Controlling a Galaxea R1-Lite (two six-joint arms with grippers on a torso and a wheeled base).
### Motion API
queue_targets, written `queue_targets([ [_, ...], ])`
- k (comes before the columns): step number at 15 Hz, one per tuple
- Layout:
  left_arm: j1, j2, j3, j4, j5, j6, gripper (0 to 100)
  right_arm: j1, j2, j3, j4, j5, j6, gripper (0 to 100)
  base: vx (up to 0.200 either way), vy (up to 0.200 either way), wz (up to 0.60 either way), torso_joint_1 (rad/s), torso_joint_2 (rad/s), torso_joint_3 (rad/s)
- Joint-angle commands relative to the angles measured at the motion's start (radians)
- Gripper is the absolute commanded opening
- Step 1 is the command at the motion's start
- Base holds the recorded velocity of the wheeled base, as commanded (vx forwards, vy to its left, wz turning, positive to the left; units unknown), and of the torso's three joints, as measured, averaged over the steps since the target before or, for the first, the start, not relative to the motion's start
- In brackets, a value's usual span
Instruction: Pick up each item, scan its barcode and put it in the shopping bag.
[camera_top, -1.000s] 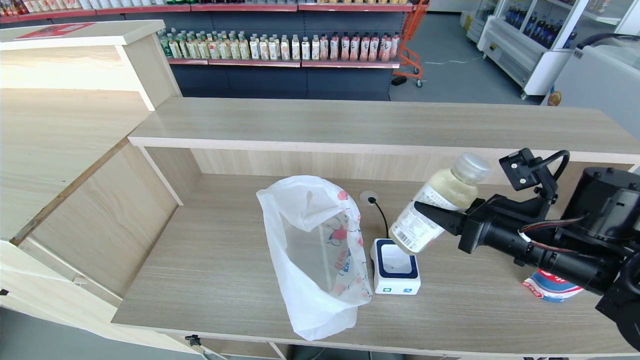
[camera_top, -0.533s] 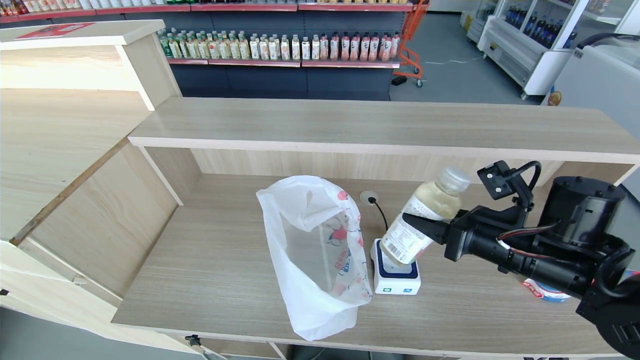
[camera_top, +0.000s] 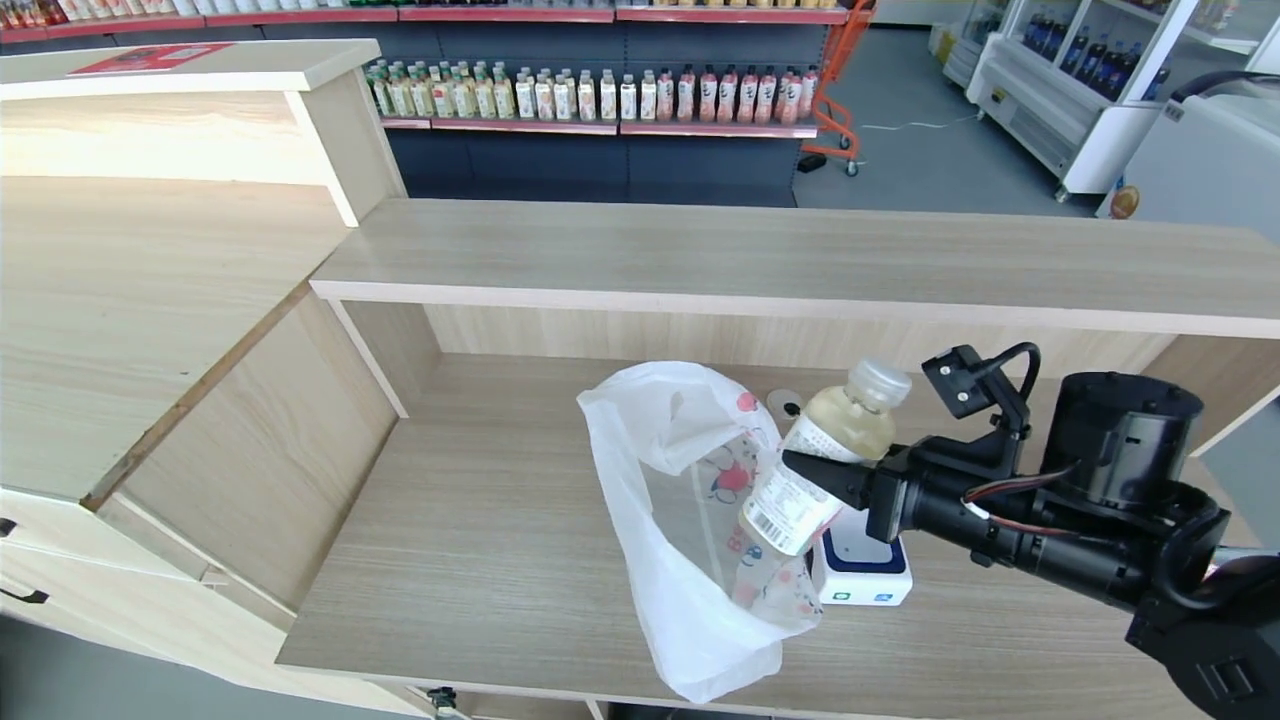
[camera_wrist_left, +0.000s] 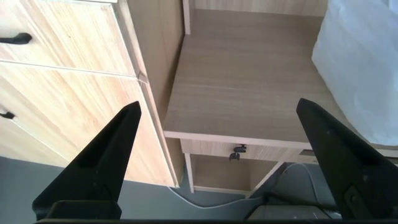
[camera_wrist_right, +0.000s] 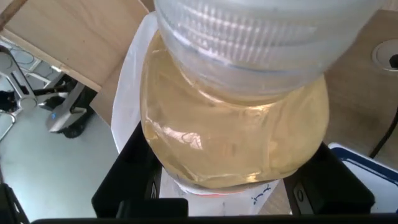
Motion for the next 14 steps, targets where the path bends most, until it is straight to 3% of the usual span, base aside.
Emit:
queue_targets([
  [1, 0.001, 0.0, 0.0, 0.0, 0.0, -0.001, 100, -0.001, 0.067, -0.005, -0.004, -0.02, -0.001, 0, 0.0, 0.0, 0.0, 0.0, 0.0, 0.0],
  [4, 0.001, 0.0, 0.0, 0.0, 0.0, -0.001, 100, 0.005, 0.18, -0.013, -0.041, -0.042, -0.047, 0, 0.0, 0.0, 0.0, 0.0, 0.0, 0.0],
  [8, 0.001, 0.0, 0.0, 0.0, 0.0, -0.001, 100, 0.043, 0.376, -0.07, -0.248, -0.043, -0.088, 0, 0.0, 0.0, 0.0, 0.0, 0.0, 0.0],
  [14, 0.001, 0.0, 0.0, 0.0, 0.0, -0.001, 100, 0.066, 0.487, -0.152, -0.266, -0.056, -0.124, 0, 0.0, 0.0, 0.0, 0.0, 0.0, 0.0],
])
